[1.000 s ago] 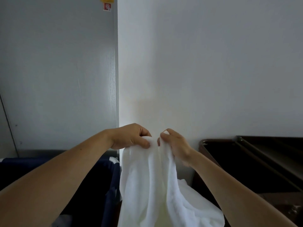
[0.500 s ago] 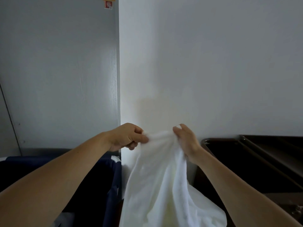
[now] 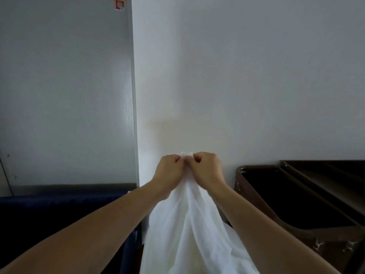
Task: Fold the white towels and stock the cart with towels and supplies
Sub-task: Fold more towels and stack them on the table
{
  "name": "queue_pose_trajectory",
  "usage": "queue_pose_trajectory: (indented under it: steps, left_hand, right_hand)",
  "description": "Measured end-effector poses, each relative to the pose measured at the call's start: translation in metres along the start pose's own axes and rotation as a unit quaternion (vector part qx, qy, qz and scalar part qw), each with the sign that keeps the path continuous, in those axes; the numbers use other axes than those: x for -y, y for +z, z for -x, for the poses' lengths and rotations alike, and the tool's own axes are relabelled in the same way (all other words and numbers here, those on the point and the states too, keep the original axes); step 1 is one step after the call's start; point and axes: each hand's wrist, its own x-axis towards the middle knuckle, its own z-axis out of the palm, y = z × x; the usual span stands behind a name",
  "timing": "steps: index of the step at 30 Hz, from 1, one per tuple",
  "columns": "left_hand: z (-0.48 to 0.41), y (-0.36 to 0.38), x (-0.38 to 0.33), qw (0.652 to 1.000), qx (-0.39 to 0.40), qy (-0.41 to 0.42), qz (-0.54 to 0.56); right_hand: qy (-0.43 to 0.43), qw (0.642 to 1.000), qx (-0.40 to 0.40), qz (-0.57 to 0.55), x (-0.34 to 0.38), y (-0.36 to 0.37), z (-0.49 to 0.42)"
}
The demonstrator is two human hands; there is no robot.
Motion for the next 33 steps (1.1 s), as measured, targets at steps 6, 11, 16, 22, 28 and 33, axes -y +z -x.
queue_pose_trajectory:
  steps: [6,11,16,22,28,33]
  left_hand:
    - [0.003,-0.008,0.009,0.984,0.089,0.072,-0.135]
    - [0.011,-0.012,0.009,0.982,-0.001,0.121,-0.143]
    - [0.009,-0.032,-0.014,0.990,0.081,0.098,0.057]
    - [-0.024,-0.059,-0.078,0.986,0.030,0.143,0.084]
    - [-0.073,-0.082,-0.155,0.963,-0.090,0.253,-0.030]
    - [-0.101,-0.095,-0.174,0.942,-0.146,0.250,-0.167]
  right_hand:
    - [0.088,0.964,0.157,-0.195,-0.003,-0.013,-0.006]
    - [-0.019,0.977,0.176,-0.118,-0.014,-0.021,-0.007]
    - [-0.075,0.959,0.227,-0.154,-0.034,-0.026,-0.018]
    - [-0.057,0.925,0.260,-0.271,0.005,-0.046,-0.046]
    - [-0.197,0.921,0.151,-0.302,0.114,-0.104,-0.068]
    - [-0.099,0.980,0.156,-0.077,0.082,-0.093,-0.064]
